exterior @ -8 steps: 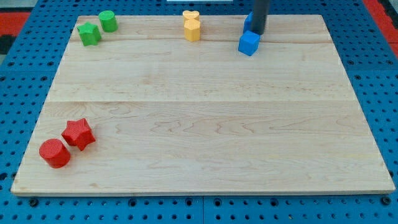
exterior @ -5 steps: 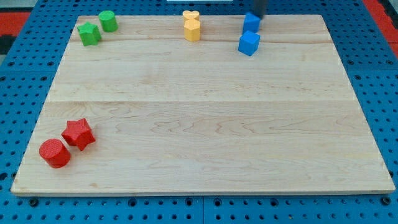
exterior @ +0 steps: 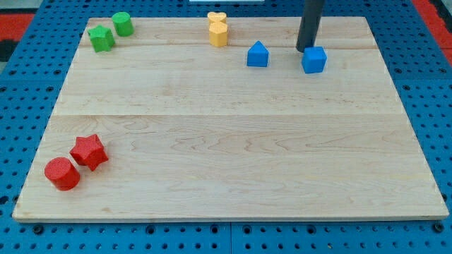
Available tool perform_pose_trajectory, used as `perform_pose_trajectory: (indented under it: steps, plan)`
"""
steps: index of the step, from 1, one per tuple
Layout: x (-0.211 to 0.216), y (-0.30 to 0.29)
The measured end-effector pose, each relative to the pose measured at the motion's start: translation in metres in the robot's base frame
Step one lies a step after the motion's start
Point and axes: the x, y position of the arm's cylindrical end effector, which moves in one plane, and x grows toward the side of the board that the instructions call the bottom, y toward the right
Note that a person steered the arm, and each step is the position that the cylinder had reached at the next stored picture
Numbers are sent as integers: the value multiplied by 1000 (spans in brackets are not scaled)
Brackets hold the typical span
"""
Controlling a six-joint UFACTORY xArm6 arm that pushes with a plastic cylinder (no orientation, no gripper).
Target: Move the blue cube to the bottom right of the board
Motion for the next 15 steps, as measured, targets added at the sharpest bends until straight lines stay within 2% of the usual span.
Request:
perform_pose_trajectory:
  steps: [1, 3, 4, 5, 6, 7, 8, 9, 10, 11, 13, 14, 15]
  plan:
    - [53, 8]
    - [48, 57]
    - [116, 24]
    - [126, -26]
    - [106, -73]
    - [166, -53]
    - [158, -21]
    - [121, -19]
    - [143, 7]
    - [178, -8]
    - [152, 61]
    - [190, 60]
    - [209, 30]
